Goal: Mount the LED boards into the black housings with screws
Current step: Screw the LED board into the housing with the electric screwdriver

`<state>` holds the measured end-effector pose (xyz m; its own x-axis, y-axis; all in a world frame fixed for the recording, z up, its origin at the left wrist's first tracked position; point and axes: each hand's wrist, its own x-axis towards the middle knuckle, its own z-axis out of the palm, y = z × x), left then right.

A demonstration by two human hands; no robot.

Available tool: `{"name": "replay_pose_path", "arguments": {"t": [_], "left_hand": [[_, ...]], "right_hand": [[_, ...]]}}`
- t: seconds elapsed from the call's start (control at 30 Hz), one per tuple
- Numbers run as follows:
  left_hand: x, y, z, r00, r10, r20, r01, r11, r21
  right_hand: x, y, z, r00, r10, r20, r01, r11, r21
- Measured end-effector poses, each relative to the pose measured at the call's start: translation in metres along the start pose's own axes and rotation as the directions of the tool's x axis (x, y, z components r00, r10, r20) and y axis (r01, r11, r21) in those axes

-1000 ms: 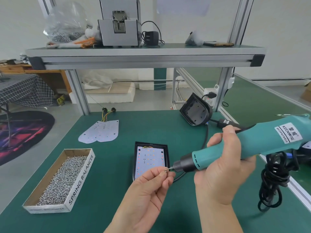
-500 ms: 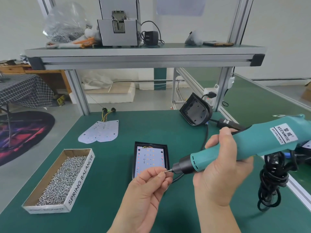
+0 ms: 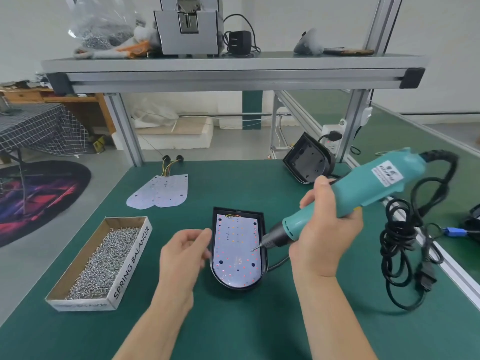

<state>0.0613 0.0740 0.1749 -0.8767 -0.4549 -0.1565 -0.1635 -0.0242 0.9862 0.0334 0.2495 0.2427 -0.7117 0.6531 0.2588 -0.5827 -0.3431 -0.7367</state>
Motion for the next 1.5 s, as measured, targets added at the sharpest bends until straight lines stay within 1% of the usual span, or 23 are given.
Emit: {"name": "replay_pose_path", "arguments": {"t": [0.03, 0.07, 0.13, 0.2, 0.27, 0.47, 0.67, 0.8, 1.0, 1.17, 1.23, 1.33, 1.4, 1.5], "left_hand": [[0.012, -0.002, -0.002, 0.998, -0.022, -0.061, 0.029, 0.992, 0.122], [0.021, -0.004, -0.002, 0.997, -0.054, -0.060, 0.066, 0.971, 0.229], [0.031, -0.007, 0.004, 0.987, -0.162, 0.023, 0.141, 0.913, 0.383], [0.036, -0.009, 0.012, 0.972, -0.215, 0.096, 0.143, 0.863, 0.484], [0.038, -0.011, 0.016, 0.962, -0.238, 0.135, 0.132, 0.837, 0.531], [0.042, -0.018, 0.018, 0.962, -0.235, 0.140, 0.133, 0.850, 0.509], [0.046, -0.022, 0.020, 0.964, -0.225, 0.141, 0.120, 0.844, 0.523], [0.048, -0.025, 0.019, 0.963, -0.229, 0.141, 0.130, 0.856, 0.501], [0.048, -0.024, 0.020, 0.966, -0.217, 0.140, 0.117, 0.850, 0.513], [0.049, -0.026, 0.022, 0.979, -0.176, 0.098, 0.095, 0.830, 0.549], [0.048, -0.025, 0.022, 0.980, -0.178, 0.090, 0.099, 0.827, 0.554], [0.042, -0.017, 0.022, 0.968, -0.227, 0.108, 0.134, 0.830, 0.542], [0.040, -0.015, 0.023, 0.965, -0.235, 0.114, 0.139, 0.830, 0.540], [0.037, -0.012, 0.021, 0.964, -0.231, 0.134, 0.122, 0.827, 0.548]], "right_hand": [[-0.002, 0.005, 0.001, 1.000, -0.001, 0.016, 0.002, 0.999, -0.037], [-0.005, 0.011, 0.003, 0.999, -0.005, 0.045, 0.009, 0.997, -0.075], [-0.012, 0.025, 0.001, 0.994, -0.019, 0.109, 0.032, 0.992, -0.121], [-0.018, 0.036, 0.000, 0.989, 0.004, 0.148, 0.020, 0.987, -0.161], [-0.024, 0.045, 0.000, 0.985, 0.030, 0.169, 0.004, 0.980, -0.201], [-0.030, 0.055, 0.002, 0.973, 0.051, 0.224, 0.005, 0.970, -0.243], [-0.029, 0.062, 0.001, 0.971, 0.049, 0.234, 0.016, 0.964, -0.267], [-0.030, 0.066, 0.000, 0.969, 0.050, 0.243, 0.017, 0.963, -0.268], [-0.032, 0.071, 0.004, 0.953, 0.004, 0.301, 0.080, 0.961, -0.266], [-0.034, 0.075, 0.010, 0.922, 0.068, 0.382, 0.054, 0.952, -0.301], [-0.034, 0.075, 0.011, 0.922, 0.084, 0.377, 0.041, 0.949, -0.313], [-0.032, 0.071, 0.008, 0.939, 0.097, 0.329, 0.004, 0.956, -0.295], [-0.032, 0.065, 0.005, 0.939, 0.110, 0.326, -0.015, 0.960, -0.280], [-0.031, 0.047, 0.008, 0.945, 0.095, 0.312, -0.030, 0.978, -0.207]]}}
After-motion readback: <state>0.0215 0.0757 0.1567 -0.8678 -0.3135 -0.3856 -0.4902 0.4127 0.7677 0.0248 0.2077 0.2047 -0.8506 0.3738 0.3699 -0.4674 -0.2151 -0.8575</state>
